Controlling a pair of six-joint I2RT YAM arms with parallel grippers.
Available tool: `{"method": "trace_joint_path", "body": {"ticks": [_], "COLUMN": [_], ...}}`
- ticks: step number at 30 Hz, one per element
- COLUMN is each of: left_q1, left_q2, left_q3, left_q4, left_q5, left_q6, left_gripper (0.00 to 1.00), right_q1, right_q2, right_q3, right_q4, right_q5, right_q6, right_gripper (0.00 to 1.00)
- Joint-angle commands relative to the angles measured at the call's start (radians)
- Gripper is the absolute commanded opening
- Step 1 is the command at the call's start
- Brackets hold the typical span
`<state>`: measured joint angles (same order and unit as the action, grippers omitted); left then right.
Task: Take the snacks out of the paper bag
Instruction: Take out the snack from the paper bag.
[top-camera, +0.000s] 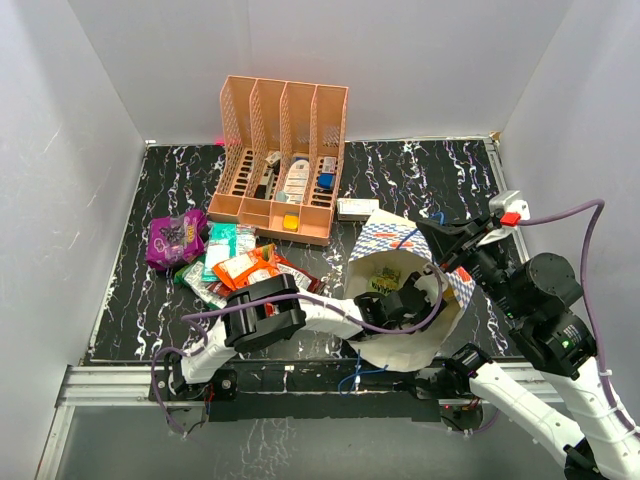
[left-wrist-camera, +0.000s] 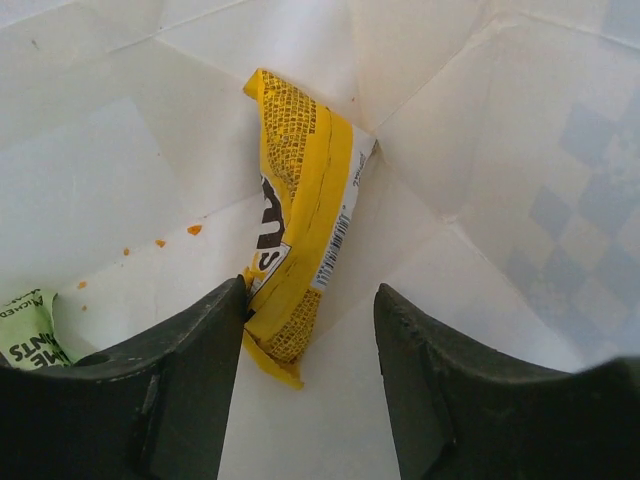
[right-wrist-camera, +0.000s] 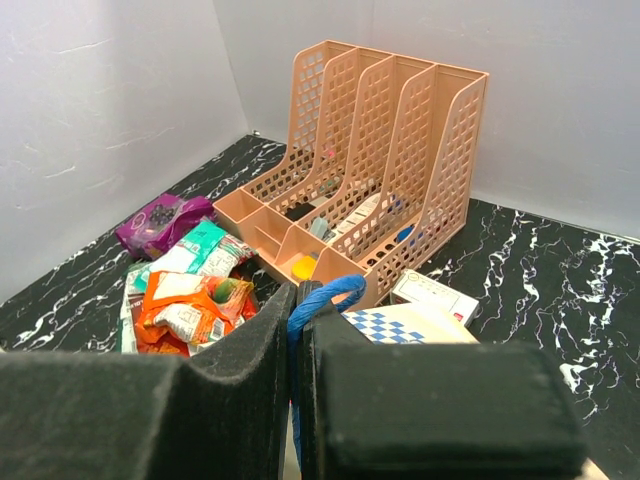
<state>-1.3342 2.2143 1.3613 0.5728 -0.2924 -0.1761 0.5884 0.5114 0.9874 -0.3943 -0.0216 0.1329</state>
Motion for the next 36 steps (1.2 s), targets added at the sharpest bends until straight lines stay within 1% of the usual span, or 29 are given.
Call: {"method": "trace_joint_path", "body": {"ticks": [1,3,4,5,8,12,15,22,27,32,36], "left_q1": [-0.001,-0.001,0.000,-0.001,-0.001,-0.002,0.000,-0.005,-0.016,-0.036,-0.061], "left_q2": [-0.005,-0.002,0.000,0.000,-0.015,-0.071,-0.126,-0.269,-0.340,-0.406,-0.503], "left_q3": [0.021,0.027,0.030,0.031,0.032,0.018,-0.005,-0.089,-0.148,-0.163,-0.208], "left_q4": [-0.026,-0.047,-0.056,-0.065,-0.101,-0.142,-0.152,-0.159,-0.175,-0.209,-0.238], "left_q5": [0.027,0.017,0.011,0.004,-0.013,-0.015,-0.014,0.042,0.038,0.034,0.061], "left_q6": [0.007,0.026,0.036,0.042,0.050,0.056,0.044,0.000,-0.011,0.005,0.030], "left_gripper": [0.50,0.44,0.36,0.31,0.19,0.00,0.00,0.00,0.00,0.00,0.00], "right_q1": [0.003,0.004,0.003,0.004,0.003,0.004,0.004,0.003,0.003,0.004,0.003], "right_q2": [-0.018,-0.021,-0.022,-0.022,-0.022,-0.031,-0.039,-0.048,-0.048,-0.048,-0.051], "right_q3": [0.034,0.029,0.028,0.027,0.029,0.030,0.026,0.031,0.034,0.030,0.036], "right_q4": [0.025,0.028,0.028,0.028,0.025,0.019,0.017,0.007,0.005,0.005,0.001], "right_q5": [0.034,0.035,0.036,0.036,0.042,0.068,0.088,0.112,0.111,0.105,0.107], "right_q6": [0.000,0.003,0.005,0.006,0.005,0.001,0.002,0.001,0.002,0.010,0.013], "right_gripper": [0.07,0.07,0.07,0.07,0.07,0.07,0.07,0.07,0.07,0.07,0.07]}}
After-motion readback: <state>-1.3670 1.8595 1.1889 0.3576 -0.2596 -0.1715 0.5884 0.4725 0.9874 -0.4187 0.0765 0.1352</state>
